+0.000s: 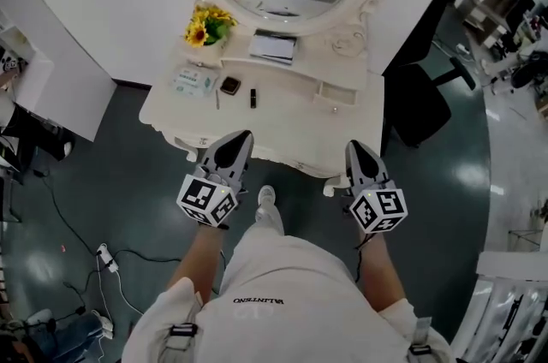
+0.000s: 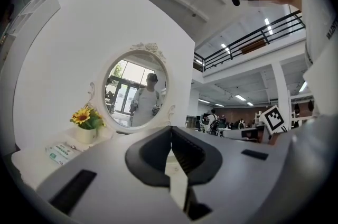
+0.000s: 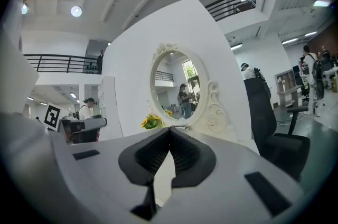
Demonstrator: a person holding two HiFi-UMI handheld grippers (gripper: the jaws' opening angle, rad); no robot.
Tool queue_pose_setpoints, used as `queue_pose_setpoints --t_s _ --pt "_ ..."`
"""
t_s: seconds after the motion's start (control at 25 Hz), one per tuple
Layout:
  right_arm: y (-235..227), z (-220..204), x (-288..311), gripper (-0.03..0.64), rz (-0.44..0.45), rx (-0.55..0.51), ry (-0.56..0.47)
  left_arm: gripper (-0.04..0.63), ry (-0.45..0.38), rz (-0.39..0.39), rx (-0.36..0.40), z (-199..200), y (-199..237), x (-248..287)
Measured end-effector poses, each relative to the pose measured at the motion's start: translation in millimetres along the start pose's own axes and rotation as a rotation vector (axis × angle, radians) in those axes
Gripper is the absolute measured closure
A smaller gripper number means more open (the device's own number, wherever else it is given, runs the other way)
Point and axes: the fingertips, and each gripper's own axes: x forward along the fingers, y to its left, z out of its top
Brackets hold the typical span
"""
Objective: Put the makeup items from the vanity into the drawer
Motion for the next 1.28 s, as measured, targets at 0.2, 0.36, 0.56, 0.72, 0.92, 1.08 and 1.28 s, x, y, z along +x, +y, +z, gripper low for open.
queue_pose_setpoints --t_s 0.2,0.36,0.56,0.72,0.92,1.08,1.28 --pt "-5 3 57 0.604 0.012 -0.01 0.024 0.594 0.018 -0.001 -0.004 -2 40 40" --pt "-5 2 98 0.604 0.02 -0.009 0.043 0.594 0.057 0.021 0.029 -8 72 64" --pt "-3 -6 149 0.606 0.036 -0.012 0.082 0.594 0.15 0.071 0.021 -37 116 95" --pt "2 -22 182 0.604 0.05 -0.001 0.121 0.594 0.233 0.086 -0.011 -71 140 113" --pt "3 -50 215 0.606 0.06 0.026 0.185 0.594 0.31 0.068 -0.062 -107 149 134" --pt "4 -73 233 0.606 0.08 0.035 0.237 0.594 0.354 0.059 -0.083 -127 149 146" --pt "0 -102 254 0.606 0.103 0.084 0.296 0.577 0.402 0.079 -0.097 -146 153 160"
